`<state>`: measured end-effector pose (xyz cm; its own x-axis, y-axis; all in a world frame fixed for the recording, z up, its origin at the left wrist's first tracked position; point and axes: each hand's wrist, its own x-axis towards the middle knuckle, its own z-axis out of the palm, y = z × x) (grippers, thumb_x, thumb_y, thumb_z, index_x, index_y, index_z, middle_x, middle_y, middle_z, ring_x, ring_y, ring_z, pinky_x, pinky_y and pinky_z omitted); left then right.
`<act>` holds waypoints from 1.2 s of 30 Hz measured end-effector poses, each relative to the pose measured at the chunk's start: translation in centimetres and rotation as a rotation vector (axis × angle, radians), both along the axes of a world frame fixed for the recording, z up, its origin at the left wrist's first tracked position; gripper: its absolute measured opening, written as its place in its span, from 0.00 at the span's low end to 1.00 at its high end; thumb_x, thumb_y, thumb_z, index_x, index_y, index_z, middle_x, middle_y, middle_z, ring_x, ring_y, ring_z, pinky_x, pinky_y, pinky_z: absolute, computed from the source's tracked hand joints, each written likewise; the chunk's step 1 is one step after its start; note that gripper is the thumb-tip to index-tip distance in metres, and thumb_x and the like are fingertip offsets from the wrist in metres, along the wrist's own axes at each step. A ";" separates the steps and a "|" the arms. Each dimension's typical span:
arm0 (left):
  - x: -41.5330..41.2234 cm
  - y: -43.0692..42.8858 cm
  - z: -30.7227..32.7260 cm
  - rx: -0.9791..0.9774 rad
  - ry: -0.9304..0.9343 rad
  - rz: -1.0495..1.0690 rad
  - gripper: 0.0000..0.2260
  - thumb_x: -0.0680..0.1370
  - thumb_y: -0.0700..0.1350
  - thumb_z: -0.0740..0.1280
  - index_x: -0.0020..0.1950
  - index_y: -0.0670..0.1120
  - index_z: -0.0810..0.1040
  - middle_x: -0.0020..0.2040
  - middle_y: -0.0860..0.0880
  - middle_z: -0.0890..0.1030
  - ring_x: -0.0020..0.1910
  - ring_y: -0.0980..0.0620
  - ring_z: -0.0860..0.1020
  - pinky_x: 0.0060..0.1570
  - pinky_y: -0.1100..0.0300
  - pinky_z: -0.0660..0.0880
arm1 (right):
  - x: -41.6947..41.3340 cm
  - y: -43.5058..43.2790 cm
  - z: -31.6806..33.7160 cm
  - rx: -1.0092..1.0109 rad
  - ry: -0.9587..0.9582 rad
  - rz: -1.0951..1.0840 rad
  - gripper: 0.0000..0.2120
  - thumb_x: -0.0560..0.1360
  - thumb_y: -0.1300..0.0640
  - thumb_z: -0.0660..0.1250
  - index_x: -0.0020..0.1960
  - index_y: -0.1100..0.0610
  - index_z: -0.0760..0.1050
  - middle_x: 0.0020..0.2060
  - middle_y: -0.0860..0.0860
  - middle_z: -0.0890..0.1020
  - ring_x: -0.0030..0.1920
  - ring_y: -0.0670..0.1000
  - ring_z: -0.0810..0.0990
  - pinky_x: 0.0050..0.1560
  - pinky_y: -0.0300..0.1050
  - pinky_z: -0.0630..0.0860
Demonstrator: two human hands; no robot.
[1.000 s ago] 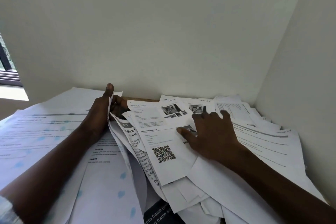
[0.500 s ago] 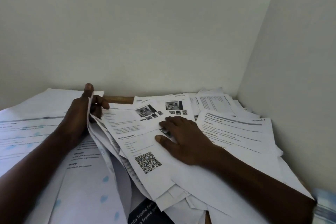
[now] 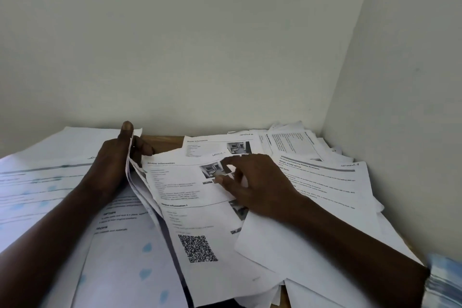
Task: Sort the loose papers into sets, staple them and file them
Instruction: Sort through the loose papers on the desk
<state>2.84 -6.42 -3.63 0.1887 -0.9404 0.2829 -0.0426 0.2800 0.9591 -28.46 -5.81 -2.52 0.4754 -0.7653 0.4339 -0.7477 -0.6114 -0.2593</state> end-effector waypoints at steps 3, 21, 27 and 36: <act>-0.1 0.1 0.1 0.006 -0.005 0.022 0.37 0.69 0.80 0.64 0.36 0.44 0.83 0.51 0.30 0.83 0.50 0.28 0.80 0.61 0.34 0.73 | 0.1 -0.3 -1.0 0.106 0.153 -0.277 0.45 0.71 0.20 0.56 0.77 0.48 0.63 0.73 0.51 0.67 0.74 0.56 0.64 0.72 0.58 0.65; 0.0 0.0 0.4 0.022 0.003 0.075 0.39 0.70 0.81 0.61 0.36 0.43 0.82 0.49 0.30 0.83 0.54 0.27 0.80 0.65 0.32 0.72 | -2.3 -6.9 2.9 0.708 -0.311 -0.312 0.11 0.69 0.61 0.82 0.46 0.63 0.82 0.40 0.56 0.84 0.37 0.53 0.80 0.31 0.36 0.74; -0.2 0.6 1.1 0.006 0.071 0.074 0.35 0.72 0.76 0.60 0.33 0.45 0.82 0.47 0.31 0.84 0.46 0.35 0.83 0.62 0.37 0.75 | -8.2 -8.7 7.4 0.141 0.457 -0.812 0.24 0.74 0.46 0.74 0.65 0.57 0.74 0.61 0.58 0.79 0.62 0.62 0.80 0.60 0.53 0.76; 0.2 -0.2 0.8 0.019 0.131 0.071 0.33 0.72 0.75 0.61 0.32 0.46 0.82 0.45 0.32 0.83 0.45 0.37 0.80 0.56 0.43 0.74 | 0.0 -6.1 6.8 0.041 0.128 -0.128 0.29 0.76 0.41 0.72 0.73 0.50 0.72 0.66 0.55 0.75 0.69 0.58 0.72 0.69 0.56 0.69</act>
<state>2.99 -6.58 -2.82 0.2889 -0.9283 0.2339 0.0642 0.2625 0.9628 -28.43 -11.91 4.30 0.4228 -0.8386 0.3435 -0.8470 -0.5005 -0.1794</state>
